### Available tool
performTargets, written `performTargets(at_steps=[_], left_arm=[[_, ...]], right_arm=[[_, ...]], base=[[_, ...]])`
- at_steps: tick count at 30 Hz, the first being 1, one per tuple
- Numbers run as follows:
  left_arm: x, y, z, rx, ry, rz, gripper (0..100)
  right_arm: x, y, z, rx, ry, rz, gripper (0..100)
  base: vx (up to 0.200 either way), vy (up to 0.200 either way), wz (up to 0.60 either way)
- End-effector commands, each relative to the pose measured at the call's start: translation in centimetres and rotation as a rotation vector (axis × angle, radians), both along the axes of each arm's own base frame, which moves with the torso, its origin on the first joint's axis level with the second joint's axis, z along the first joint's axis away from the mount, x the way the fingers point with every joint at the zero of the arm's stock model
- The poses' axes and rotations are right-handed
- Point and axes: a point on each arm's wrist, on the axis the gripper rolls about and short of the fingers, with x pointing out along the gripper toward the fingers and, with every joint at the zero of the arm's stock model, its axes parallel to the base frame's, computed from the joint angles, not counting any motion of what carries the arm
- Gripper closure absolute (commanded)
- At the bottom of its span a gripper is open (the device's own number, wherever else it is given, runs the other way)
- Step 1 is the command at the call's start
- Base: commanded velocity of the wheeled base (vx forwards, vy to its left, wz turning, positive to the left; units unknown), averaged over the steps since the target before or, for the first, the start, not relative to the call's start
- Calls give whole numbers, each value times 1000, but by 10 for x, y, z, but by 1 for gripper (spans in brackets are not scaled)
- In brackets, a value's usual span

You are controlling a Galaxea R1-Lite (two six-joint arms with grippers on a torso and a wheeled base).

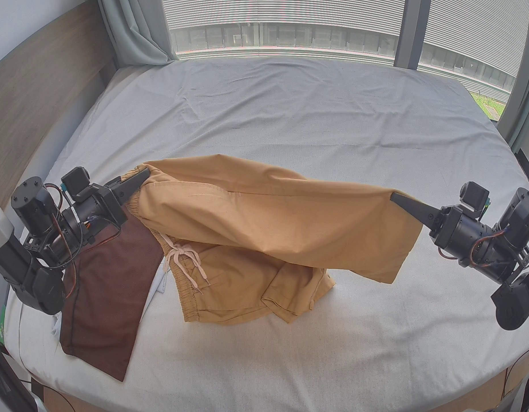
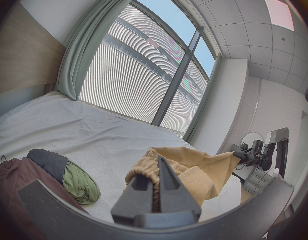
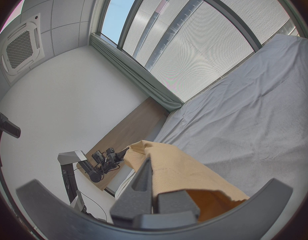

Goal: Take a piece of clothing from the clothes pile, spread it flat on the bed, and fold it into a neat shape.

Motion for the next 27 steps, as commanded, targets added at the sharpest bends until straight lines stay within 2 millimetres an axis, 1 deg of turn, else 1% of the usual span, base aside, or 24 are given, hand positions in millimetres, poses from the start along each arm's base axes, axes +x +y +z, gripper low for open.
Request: performTargets(at_steps=[1,27], left_arm=[[1,0,-1,0,4,2,100],[1,2,-2,-2,8,8,100]], right_arm=[[3,-5,2,3,-10,-22,100],[12,-21,7,11,-29,-85,100]], base=[[0,0,0],[0,0,0]])
